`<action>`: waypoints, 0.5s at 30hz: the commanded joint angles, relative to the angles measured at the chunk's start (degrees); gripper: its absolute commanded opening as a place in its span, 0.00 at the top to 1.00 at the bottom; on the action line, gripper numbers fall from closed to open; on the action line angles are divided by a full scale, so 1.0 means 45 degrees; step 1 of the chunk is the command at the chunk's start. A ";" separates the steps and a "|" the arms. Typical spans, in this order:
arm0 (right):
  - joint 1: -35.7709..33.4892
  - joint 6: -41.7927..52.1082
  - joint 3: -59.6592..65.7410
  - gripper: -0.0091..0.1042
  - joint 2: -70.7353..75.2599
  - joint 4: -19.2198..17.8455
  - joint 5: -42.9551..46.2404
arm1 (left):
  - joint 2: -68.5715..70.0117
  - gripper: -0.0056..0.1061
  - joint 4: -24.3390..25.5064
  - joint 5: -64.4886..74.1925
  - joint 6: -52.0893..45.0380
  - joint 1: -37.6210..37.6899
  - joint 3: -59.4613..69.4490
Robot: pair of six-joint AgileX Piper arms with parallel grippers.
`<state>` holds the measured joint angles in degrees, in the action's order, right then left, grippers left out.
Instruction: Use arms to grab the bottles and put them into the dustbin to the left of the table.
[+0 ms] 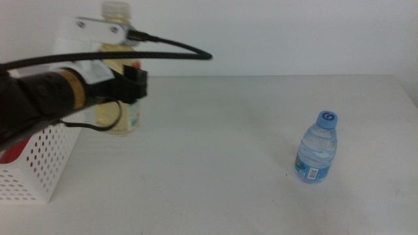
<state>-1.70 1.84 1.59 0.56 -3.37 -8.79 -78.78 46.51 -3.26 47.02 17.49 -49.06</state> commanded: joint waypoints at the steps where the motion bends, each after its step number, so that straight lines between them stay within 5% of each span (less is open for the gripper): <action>1: 0.0065 0.0122 -0.0098 0.18 0.0348 -0.0183 0.0987 | 0.1221 0.89 0.1415 -0.0196 0.1811 0.0011 -0.0486; 7: 0.0065 0.0122 -0.0098 0.18 0.0348 -0.0183 0.0987 | 0.1981 0.89 0.4351 -0.0363 0.3650 0.0011 -0.0486; 15: 0.0065 0.0122 -0.0098 0.18 0.0348 -0.0183 0.0987 | 0.2038 0.89 0.5479 -0.0454 0.3637 -0.0008 -0.0503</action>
<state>-1.70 1.84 1.59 0.56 -3.37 -8.79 -72.13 70.42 -2.30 62.53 17.45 -49.00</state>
